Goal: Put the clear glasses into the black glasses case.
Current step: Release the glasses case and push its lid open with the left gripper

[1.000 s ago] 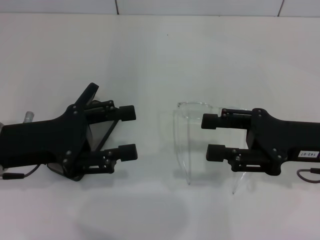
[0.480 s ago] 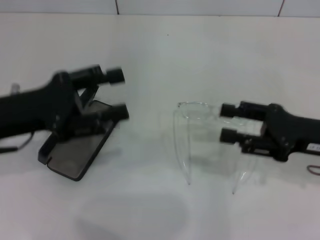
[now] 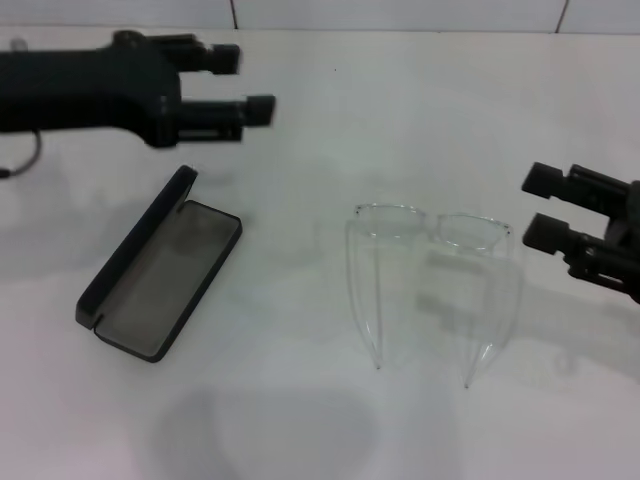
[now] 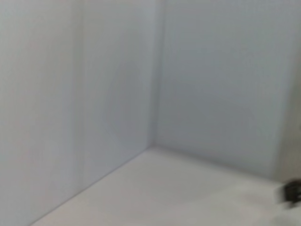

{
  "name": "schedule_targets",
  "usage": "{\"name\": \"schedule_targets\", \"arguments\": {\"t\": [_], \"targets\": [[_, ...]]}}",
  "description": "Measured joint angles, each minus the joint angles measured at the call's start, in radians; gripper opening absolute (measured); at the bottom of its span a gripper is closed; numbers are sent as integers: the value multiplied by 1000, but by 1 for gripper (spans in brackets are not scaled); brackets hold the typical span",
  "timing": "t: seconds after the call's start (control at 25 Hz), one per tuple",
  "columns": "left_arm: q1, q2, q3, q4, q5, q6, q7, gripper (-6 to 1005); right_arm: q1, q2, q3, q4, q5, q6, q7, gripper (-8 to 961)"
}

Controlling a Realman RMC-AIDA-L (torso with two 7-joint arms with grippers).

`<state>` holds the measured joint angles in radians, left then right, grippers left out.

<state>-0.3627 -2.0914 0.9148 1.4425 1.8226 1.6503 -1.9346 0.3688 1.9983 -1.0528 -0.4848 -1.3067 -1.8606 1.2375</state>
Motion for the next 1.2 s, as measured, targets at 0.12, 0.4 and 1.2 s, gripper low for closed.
{"name": "schedule_targets", "arguments": {"t": [0.12,0.4,1.2], "targets": [[8,0,63,150,167,-71,-187,759,-11,2,1,-4,0,5,-1,649],[16,0,327,382,651,-108,-583,758,-7,-3,26,-4,0,8,-5,649],[-31,2,642,267,1008,-105,-824,726,-1,-10,28,3,-1,34,-39,648]]}}
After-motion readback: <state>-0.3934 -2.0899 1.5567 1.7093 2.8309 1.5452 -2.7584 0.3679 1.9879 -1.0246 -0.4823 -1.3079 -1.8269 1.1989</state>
